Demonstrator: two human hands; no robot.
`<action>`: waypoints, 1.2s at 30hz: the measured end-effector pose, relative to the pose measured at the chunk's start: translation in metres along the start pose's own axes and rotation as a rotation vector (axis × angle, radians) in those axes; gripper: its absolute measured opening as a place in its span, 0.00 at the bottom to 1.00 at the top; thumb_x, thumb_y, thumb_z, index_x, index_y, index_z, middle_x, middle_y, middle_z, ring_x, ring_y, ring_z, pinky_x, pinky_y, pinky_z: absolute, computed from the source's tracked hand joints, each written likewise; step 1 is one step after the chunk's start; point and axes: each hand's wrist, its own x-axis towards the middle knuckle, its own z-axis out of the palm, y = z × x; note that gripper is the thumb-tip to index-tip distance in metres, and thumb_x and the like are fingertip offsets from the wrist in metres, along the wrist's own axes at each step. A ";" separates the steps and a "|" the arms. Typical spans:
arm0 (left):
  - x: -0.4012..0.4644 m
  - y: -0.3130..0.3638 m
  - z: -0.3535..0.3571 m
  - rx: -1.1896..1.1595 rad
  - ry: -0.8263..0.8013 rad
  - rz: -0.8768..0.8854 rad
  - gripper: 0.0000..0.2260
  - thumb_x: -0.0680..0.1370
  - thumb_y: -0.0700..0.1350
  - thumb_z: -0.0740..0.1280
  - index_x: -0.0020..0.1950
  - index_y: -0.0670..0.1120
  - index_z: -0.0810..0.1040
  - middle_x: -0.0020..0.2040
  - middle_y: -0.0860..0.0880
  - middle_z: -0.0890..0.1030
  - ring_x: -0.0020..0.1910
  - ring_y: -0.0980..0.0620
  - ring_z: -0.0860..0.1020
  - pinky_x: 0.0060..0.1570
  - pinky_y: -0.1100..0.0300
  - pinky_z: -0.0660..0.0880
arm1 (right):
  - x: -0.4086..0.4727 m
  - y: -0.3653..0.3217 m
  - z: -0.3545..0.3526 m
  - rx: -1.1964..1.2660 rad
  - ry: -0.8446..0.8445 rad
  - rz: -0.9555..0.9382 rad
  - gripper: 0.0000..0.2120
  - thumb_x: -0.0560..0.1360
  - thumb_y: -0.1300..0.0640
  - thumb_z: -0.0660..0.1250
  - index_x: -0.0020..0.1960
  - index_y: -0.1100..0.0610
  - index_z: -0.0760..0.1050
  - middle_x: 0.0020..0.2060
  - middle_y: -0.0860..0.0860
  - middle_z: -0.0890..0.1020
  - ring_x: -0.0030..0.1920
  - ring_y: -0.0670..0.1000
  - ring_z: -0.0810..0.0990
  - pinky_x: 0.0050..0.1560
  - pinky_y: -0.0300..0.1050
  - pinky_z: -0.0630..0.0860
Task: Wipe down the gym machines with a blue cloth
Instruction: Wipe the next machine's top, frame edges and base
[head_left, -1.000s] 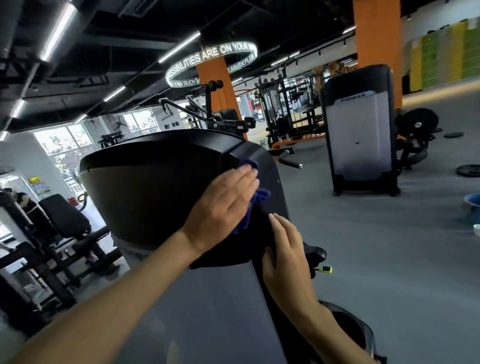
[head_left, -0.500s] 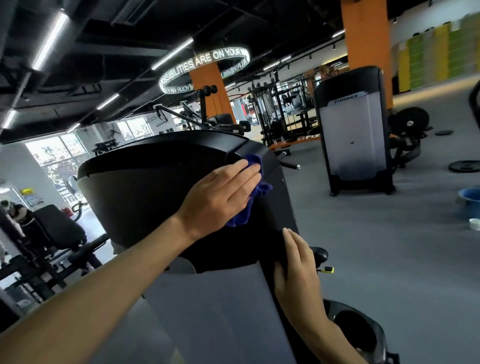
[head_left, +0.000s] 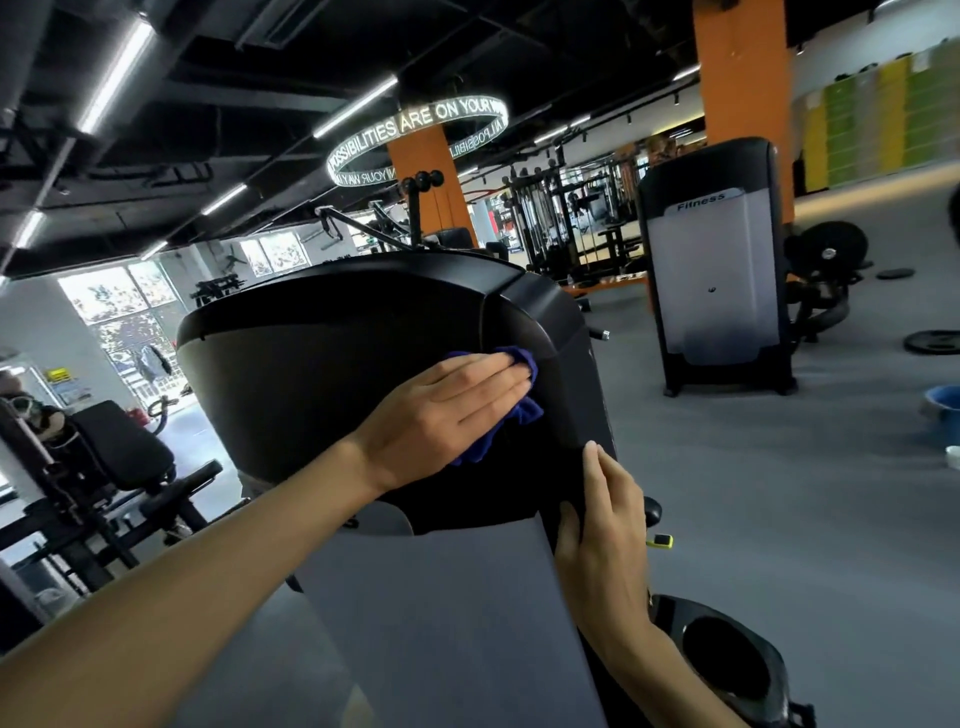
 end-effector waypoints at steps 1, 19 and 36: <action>0.010 0.004 0.006 0.004 0.015 0.004 0.16 0.85 0.35 0.64 0.73 0.35 0.75 0.73 0.39 0.76 0.73 0.41 0.75 0.72 0.47 0.72 | -0.001 0.000 0.001 -0.002 0.003 -0.001 0.36 0.75 0.72 0.69 0.80 0.61 0.62 0.73 0.58 0.70 0.72 0.58 0.69 0.68 0.61 0.73; 0.028 0.011 0.023 0.088 0.052 -0.018 0.16 0.84 0.39 0.66 0.72 0.38 0.77 0.72 0.41 0.78 0.73 0.43 0.75 0.73 0.48 0.71 | -0.005 0.008 0.005 0.028 0.006 -0.003 0.38 0.76 0.71 0.69 0.82 0.57 0.60 0.76 0.55 0.68 0.74 0.57 0.68 0.68 0.61 0.73; 0.022 0.060 0.046 0.074 -0.052 -0.005 0.17 0.83 0.43 0.65 0.70 0.40 0.80 0.70 0.42 0.79 0.73 0.43 0.75 0.73 0.47 0.71 | -0.033 0.052 -0.007 -0.147 -0.203 -0.061 0.41 0.77 0.60 0.73 0.83 0.58 0.55 0.78 0.57 0.64 0.77 0.58 0.66 0.72 0.55 0.72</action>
